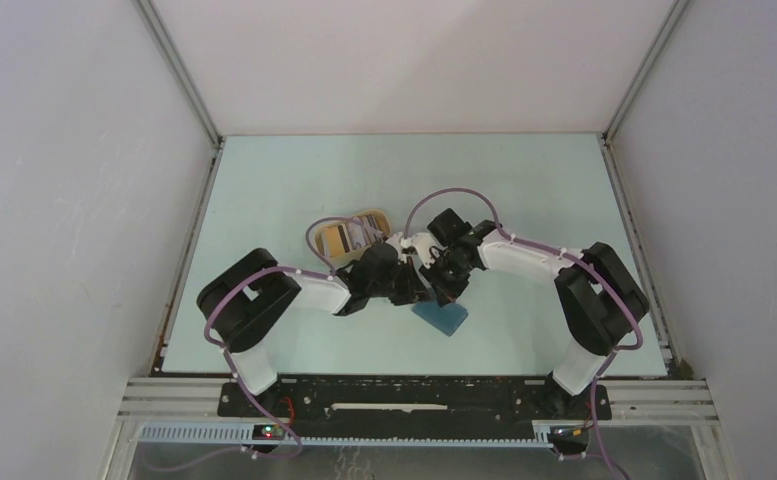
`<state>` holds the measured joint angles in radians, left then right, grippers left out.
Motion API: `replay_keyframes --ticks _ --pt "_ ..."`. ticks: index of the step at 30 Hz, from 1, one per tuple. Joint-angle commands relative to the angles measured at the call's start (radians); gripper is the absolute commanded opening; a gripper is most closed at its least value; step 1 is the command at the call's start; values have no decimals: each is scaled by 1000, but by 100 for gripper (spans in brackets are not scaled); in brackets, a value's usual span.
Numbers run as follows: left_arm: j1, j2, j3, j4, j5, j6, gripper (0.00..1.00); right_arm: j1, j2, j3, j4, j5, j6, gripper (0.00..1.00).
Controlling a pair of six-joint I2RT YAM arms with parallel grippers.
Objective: Put the credit cards into the card holder
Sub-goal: Close the card holder at the center of the board.
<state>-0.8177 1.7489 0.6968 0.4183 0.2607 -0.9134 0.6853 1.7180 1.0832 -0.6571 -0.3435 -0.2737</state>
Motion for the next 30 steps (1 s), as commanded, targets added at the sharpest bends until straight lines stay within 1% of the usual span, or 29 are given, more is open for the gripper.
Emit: replay_keyframes --ticks 1,10,19,27,30 --pt "-11 -1 -31 10 -23 106 0 94 82 -84 23 30 -29 0" --pt "2 -2 -103 168 25 49 0 97 99 -96 28 65 -39 0" --pt "17 52 -191 454 99 -59 0 116 106 -110 39 108 -41 0" --pt "26 41 -246 545 101 -84 1 134 124 -113 46 145 -36 0" --pt "43 25 -292 592 96 -99 1 136 127 -113 47 147 -36 0"
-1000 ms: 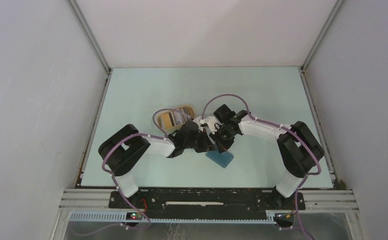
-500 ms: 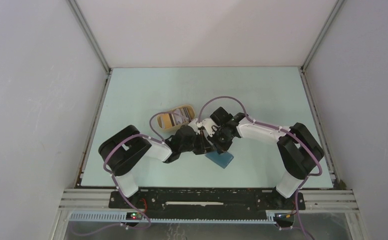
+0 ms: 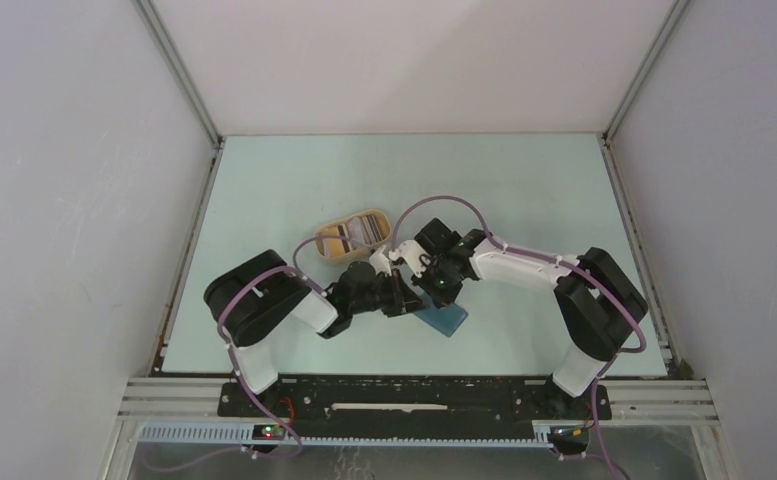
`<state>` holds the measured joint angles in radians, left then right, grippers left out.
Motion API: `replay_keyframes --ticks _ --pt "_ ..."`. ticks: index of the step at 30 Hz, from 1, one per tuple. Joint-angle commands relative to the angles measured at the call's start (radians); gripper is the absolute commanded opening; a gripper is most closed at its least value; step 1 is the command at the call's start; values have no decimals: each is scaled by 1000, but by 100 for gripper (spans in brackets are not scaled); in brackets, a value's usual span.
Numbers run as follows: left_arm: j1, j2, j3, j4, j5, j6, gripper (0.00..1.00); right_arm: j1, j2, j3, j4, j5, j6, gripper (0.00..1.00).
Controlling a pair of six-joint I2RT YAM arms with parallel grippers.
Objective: Put the credit cards into the card holder
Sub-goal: Close the card holder at the center of the board.
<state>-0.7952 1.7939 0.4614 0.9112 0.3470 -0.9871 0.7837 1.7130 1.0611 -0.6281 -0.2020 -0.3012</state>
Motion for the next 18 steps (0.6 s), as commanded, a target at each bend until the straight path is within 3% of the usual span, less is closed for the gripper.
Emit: replay_keyframes --ticks 1,11,18 --pt "26 -28 -73 117 8 -30 2 39 132 -91 18 5 -11 0" --pt "43 -87 -135 135 11 -39 2 52 103 -103 17 3 -12 0" --pt "43 -140 -148 116 13 -30 2 -23 50 -113 -4 -61 -14 0"
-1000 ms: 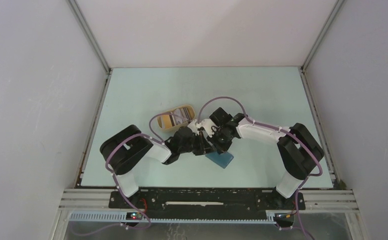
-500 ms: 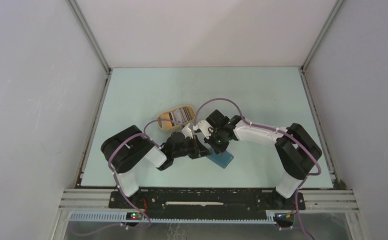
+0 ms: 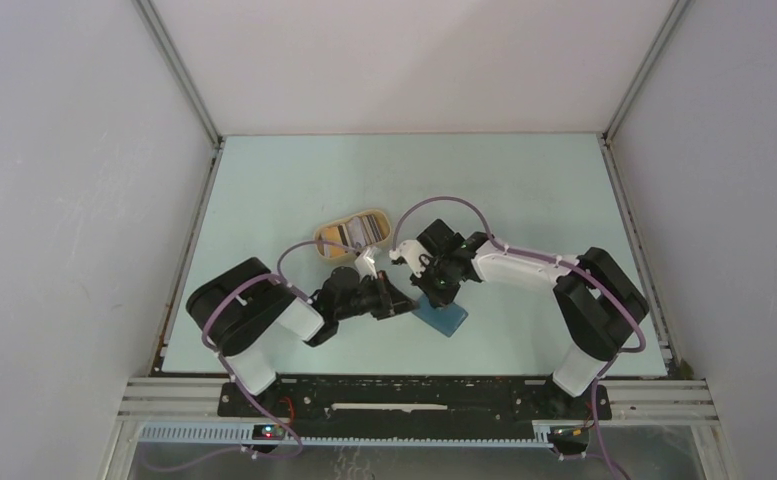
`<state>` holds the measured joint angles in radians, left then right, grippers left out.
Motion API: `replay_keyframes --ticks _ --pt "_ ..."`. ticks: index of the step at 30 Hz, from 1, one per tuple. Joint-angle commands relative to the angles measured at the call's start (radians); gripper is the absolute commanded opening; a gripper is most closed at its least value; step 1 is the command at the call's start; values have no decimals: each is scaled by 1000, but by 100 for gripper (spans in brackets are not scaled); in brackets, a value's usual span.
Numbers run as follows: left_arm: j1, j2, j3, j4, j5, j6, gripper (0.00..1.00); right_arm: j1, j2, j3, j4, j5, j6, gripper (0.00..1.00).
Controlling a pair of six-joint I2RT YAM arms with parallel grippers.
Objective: Put the credit cards into the card holder
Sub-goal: Close the card holder at the center of the board.
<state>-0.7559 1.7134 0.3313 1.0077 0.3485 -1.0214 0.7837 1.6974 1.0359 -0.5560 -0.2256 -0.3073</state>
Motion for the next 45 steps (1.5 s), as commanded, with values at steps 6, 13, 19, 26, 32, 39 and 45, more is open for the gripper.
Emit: replay_keyframes --ticks 6,13,19,26,32,39,45 --pt "3 -87 -9 -16 13 14 1 -36 62 -88 -86 -61 -18 0" --pt "-7 -104 -11 -4 18 16 2 -123 63 -71 -109 -156 -32 0" --pt "-54 -108 -18 63 -51 2 4 -161 64 -57 -118 -221 -43 0" --pt "-83 -41 5 142 -83 -28 4 -213 59 -54 -122 -296 -63 0" --pt "-83 -40 -3 144 -93 -20 4 -211 49 -45 -127 -377 -85 0" --pt "-83 -51 1 126 -91 -8 5 -209 35 -21 -140 -435 -93 10" --pt "-82 -69 -7 124 -93 -11 6 -225 -27 8 -142 -492 -106 34"
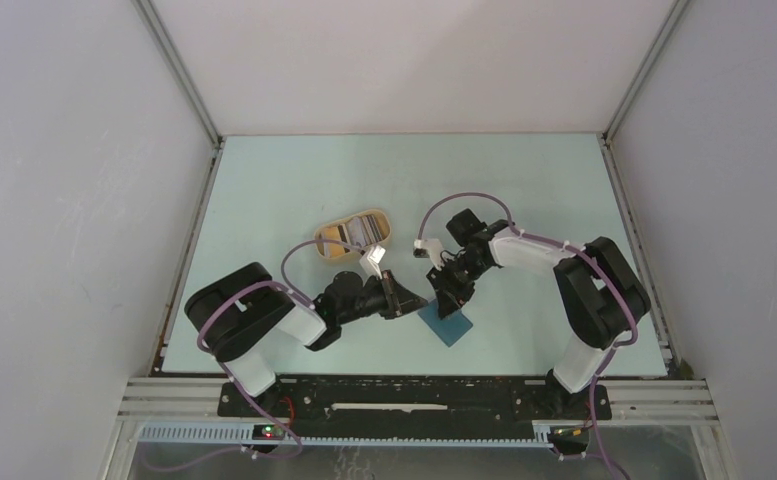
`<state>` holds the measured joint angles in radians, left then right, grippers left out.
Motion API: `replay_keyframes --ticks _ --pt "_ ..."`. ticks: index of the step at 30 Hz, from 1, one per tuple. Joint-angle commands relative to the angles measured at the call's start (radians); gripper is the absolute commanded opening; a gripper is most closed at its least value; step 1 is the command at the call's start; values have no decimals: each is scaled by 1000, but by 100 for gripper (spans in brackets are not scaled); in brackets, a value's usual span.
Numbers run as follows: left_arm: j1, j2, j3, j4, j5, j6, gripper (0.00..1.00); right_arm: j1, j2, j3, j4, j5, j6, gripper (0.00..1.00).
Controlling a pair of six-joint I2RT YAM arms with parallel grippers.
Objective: Put the credit cards into the card holder
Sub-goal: Close the card holder at the center of the board.
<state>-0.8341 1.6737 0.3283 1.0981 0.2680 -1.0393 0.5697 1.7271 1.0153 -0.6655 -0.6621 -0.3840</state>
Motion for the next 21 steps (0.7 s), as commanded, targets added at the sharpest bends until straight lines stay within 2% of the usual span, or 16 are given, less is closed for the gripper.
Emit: replay_keyframes --ticks 1,8,14,18,21 --pt "-5 -36 -7 33 -15 6 7 -15 -66 30 -32 -68 -32 37" --pt "-10 -70 -7 12 -27 2 9 -52 -123 46 -67 -136 -77 52" --pt "-24 -62 12 -4 -30 4 10 -100 -183 48 -142 -169 -212 63" --pt "-38 -58 33 -62 -42 17 10 -113 -275 -7 -129 -104 -384 61" --pt "-60 -70 74 -181 -78 62 9 -111 -401 -134 -35 -119 -670 60"
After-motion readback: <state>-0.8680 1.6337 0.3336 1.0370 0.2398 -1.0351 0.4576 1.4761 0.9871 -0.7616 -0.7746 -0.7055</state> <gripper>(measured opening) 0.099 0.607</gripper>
